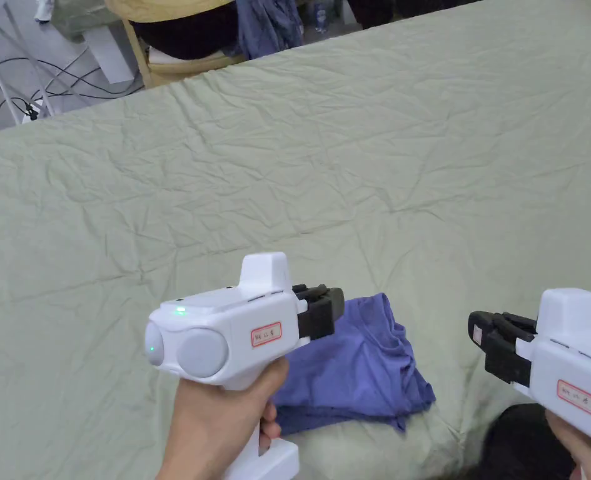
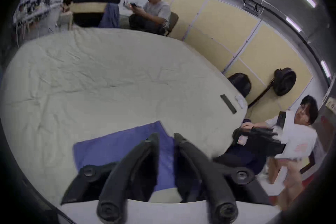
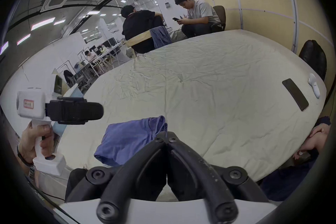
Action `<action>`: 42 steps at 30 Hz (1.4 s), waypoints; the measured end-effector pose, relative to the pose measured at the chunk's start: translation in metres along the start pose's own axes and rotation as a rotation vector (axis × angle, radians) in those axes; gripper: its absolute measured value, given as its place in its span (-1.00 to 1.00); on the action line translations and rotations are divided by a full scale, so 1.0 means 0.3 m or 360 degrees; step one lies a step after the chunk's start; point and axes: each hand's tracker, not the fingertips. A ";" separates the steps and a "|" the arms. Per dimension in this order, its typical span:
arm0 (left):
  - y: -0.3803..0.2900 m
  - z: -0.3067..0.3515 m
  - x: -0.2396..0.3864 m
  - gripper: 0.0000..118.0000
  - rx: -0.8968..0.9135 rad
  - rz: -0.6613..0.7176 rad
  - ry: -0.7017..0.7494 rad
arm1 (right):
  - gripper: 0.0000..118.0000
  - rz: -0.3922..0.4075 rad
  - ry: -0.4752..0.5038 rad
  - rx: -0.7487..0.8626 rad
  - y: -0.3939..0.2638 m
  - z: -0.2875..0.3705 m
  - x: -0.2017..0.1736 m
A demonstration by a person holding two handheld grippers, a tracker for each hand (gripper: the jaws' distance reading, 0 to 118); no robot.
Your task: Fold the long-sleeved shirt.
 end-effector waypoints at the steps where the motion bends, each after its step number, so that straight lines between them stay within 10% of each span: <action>1: -0.022 0.019 -0.006 -0.85 0.0006 -0.0020 0.0065 | -0.98 0.0011 0.0006 -0.0002 -0.002 0.002 -0.013; 17: -0.152 -0.397 -0.035 -0.97 -0.0421 -0.0279 0.0268 | -0.99 0.0049 -0.0037 -0.0026 -0.020 0.014 -0.035; 30: -0.174 -0.639 0.250 -0.97 -0.0546 -0.0300 -0.0076 | -0.99 -0.0020 -0.0108 -0.0067 -0.016 -0.006 0.033; 42: -0.103 -0.217 0.120 -0.97 -0.0174 -0.0281 0.0087 | -0.99 0.0140 -0.0022 0.0023 0.021 0.014 -0.110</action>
